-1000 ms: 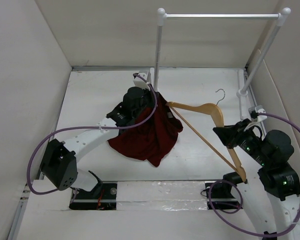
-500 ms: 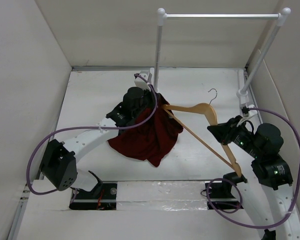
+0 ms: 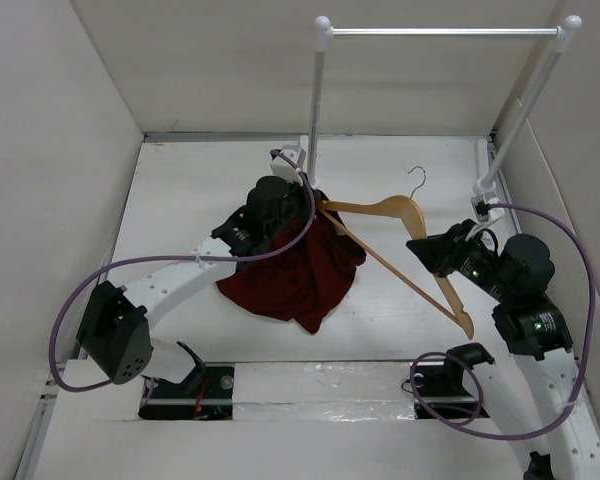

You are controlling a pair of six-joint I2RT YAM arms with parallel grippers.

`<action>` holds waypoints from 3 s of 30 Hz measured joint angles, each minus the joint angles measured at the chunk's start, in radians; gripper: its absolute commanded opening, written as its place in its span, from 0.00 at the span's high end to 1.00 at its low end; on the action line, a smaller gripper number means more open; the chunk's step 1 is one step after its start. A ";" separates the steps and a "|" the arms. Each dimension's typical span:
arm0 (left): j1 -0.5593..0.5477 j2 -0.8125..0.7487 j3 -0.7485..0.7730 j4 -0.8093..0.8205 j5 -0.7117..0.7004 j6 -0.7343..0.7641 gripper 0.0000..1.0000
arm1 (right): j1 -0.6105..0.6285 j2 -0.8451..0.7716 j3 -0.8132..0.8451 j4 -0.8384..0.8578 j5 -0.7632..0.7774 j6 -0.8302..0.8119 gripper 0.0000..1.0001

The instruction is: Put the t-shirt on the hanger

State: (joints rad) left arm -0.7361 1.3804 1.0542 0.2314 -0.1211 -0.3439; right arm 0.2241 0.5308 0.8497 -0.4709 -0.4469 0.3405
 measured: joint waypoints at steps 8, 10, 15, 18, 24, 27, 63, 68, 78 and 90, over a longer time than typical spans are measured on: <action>-0.010 -0.003 0.016 -0.050 0.008 0.006 1.00 | 0.106 0.084 -0.113 0.172 0.009 0.039 1.00; -0.009 -0.006 0.021 -0.064 0.019 0.005 1.00 | 0.172 0.120 -0.120 0.191 0.053 0.042 1.00; -0.013 -0.031 0.036 -0.108 0.064 0.002 1.00 | 0.356 0.201 -0.120 0.295 0.208 0.040 1.00; -0.017 -0.060 0.040 -0.137 0.058 0.001 1.00 | 0.459 0.232 -0.119 0.340 0.338 0.031 1.00; -0.020 -0.156 0.041 -0.189 -0.039 0.002 1.00 | 0.536 0.193 -0.100 0.335 0.528 0.013 1.00; -0.021 -0.177 0.064 -0.210 -0.081 0.007 1.00 | 0.540 0.151 -0.084 0.319 0.560 0.014 1.00; -0.021 -0.123 0.172 -0.259 -0.100 0.040 1.00 | 0.584 0.126 -0.020 0.301 0.634 0.010 1.00; -0.021 -0.100 0.194 -0.259 -0.016 0.033 1.00 | 0.592 0.264 -0.058 0.438 0.554 0.011 1.00; -0.015 -0.113 0.211 -0.258 0.171 0.006 1.00 | 0.594 0.482 -0.145 0.805 0.531 0.031 1.00; -0.017 -0.200 0.212 -0.259 0.339 -0.010 1.00 | 0.595 0.781 -0.187 1.448 0.552 0.132 1.00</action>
State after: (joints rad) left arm -0.7528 1.1809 1.2659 -0.0273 0.2180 -0.3534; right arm 0.8192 1.3121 0.6632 0.9771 0.1051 0.4721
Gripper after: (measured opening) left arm 0.007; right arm 0.216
